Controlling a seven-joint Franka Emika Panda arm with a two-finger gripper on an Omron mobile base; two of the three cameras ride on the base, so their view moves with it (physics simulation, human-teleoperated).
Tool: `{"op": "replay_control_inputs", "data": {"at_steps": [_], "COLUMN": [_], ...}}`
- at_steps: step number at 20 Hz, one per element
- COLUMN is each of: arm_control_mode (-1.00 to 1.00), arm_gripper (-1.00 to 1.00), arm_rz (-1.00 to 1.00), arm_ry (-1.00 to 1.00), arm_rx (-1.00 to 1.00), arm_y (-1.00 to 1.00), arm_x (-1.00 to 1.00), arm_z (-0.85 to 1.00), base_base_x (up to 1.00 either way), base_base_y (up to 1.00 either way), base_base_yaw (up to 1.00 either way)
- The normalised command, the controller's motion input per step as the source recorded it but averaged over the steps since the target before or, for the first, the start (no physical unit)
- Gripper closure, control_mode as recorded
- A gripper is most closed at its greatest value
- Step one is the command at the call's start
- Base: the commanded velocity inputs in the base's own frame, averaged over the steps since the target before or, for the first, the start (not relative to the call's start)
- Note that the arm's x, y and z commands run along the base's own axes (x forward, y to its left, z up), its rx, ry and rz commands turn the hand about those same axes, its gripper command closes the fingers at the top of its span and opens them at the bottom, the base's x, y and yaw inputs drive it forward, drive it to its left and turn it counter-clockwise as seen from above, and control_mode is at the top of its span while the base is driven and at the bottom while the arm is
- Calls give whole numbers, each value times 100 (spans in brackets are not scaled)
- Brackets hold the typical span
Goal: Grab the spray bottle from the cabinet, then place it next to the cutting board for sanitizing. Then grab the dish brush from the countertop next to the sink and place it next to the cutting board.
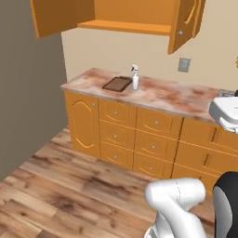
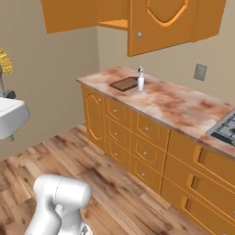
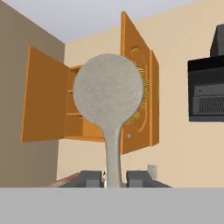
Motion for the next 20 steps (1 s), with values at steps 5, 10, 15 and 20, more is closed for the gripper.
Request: {"op": "replay_control_inputs", "data": {"at_steps": [5, 10, 15, 20], "arm_control_mode": [100, 100, 100, 100], "arm_gripper": [100, 100, 100, 100], "arm_rz": [0, 0, 0, 0], "arm_ry": [0, 0, 0, 0], "arm_rx": [0, 0, 0, 0], "arm_y": [0, 0, 0, 0], "arm_x": [0, 0, 0, 0], "arm_z": [0, 0, 0, 0], "base_base_x": [100, 100, 100, 97], "base_base_y": [74, 57, 49, 6], "base_base_yaw": [0, -8, -21, -28]}}
